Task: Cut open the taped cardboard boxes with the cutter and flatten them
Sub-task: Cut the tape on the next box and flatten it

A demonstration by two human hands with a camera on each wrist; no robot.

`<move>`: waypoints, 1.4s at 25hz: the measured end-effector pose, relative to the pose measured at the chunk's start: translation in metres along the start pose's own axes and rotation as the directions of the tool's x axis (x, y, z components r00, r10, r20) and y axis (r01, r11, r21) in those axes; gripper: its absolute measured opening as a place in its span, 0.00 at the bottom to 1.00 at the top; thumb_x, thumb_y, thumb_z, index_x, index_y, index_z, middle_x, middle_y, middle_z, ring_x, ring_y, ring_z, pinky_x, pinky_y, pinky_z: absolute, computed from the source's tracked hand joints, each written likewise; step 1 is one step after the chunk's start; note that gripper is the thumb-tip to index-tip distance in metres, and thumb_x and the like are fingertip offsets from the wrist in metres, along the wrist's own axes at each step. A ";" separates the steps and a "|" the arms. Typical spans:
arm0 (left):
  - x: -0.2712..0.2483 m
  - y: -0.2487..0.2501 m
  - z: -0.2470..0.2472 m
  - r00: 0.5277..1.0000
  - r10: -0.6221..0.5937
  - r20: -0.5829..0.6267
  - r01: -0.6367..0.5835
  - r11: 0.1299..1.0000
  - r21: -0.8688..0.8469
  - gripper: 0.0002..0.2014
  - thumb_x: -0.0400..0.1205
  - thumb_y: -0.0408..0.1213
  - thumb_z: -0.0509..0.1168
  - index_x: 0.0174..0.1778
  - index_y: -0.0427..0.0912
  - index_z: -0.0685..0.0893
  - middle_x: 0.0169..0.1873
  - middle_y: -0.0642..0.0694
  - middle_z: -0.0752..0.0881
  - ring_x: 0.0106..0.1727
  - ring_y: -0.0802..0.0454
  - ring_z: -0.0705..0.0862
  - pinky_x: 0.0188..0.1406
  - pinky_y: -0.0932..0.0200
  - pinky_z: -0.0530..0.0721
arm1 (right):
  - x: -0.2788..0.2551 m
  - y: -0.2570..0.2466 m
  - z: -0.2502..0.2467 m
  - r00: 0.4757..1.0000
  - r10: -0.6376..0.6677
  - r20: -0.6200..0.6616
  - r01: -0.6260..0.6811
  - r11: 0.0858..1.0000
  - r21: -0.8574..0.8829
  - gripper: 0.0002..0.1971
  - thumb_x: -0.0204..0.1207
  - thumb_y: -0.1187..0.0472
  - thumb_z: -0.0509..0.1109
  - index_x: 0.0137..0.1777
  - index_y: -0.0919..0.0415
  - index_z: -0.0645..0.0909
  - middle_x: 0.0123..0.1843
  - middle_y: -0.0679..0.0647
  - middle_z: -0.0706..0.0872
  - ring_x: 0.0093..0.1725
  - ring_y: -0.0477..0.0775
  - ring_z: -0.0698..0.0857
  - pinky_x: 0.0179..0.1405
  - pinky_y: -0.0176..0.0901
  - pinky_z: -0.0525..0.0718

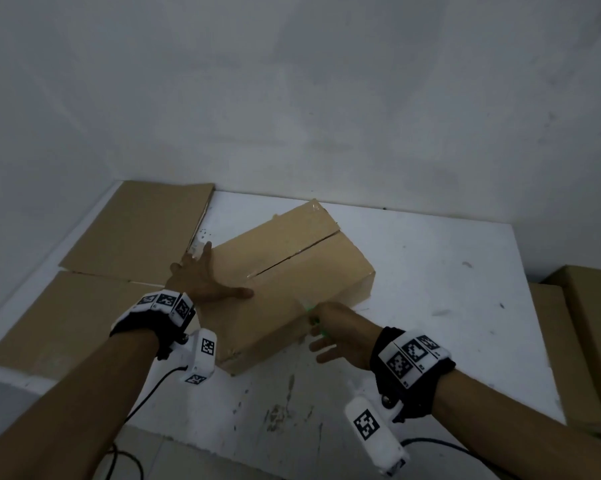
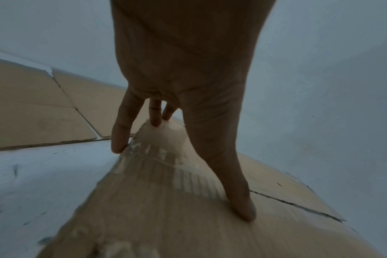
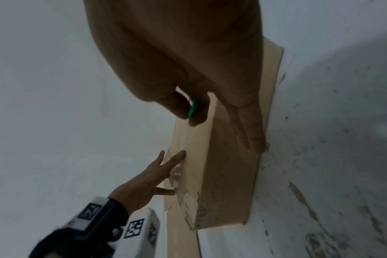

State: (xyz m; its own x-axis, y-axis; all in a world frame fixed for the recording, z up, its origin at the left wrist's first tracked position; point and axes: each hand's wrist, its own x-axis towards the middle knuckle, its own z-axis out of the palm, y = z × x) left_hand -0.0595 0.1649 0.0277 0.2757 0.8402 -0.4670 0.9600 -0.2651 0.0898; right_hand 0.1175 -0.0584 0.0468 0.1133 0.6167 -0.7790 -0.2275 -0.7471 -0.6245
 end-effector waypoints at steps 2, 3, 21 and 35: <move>0.003 -0.002 -0.001 1.000 -0.006 0.003 0.006 1.000 -0.005 0.77 0.50 0.82 0.73 0.88 0.52 0.40 0.85 0.36 0.54 0.82 0.28 0.58 0.76 0.30 0.69 | 0.001 -0.002 0.005 0.999 0.021 0.046 -0.020 1.000 -0.022 0.09 0.87 0.58 0.57 0.63 0.59 0.68 0.66 0.60 0.74 0.53 0.58 0.81 0.50 0.51 0.83; 0.006 -0.003 -0.001 1.000 0.001 0.008 -0.001 1.000 0.007 0.77 0.47 0.85 0.70 0.87 0.50 0.45 0.83 0.35 0.57 0.81 0.29 0.60 0.75 0.31 0.70 | 0.003 -0.003 0.005 1.000 0.001 0.022 0.000 1.000 -0.014 0.08 0.86 0.59 0.58 0.62 0.60 0.69 0.60 0.58 0.75 0.50 0.57 0.79 0.50 0.50 0.81; -0.063 0.094 0.065 0.819 0.561 0.120 -0.530 0.820 -0.216 0.25 0.70 0.66 0.75 0.34 0.44 0.87 0.31 0.50 0.88 0.35 0.54 0.87 0.42 0.52 0.89 | 0.007 0.029 -0.121 0.577 -0.300 -0.759 0.371 0.925 -0.084 0.15 0.87 0.59 0.55 0.37 0.60 0.70 0.46 0.62 0.80 0.46 0.62 0.79 0.43 0.49 0.76; -0.040 0.173 0.051 0.627 0.751 0.207 -0.777 0.583 0.238 0.61 0.59 0.79 0.71 0.83 0.54 0.57 0.84 0.53 0.54 0.86 0.50 0.50 0.86 0.37 0.42 | 0.006 0.043 -0.152 0.719 -0.253 -0.647 0.437 0.889 0.139 0.11 0.85 0.61 0.58 0.40 0.59 0.71 0.42 0.54 0.73 0.39 0.51 0.72 0.38 0.43 0.67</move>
State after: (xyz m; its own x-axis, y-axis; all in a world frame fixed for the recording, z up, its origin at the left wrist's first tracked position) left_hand 0.0928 0.0617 0.0171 0.8838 0.2300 -0.4074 0.3341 -0.9199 0.2053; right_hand 0.2552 -0.1250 0.0070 0.7648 0.4721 -0.4383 -0.2867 -0.3599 -0.8879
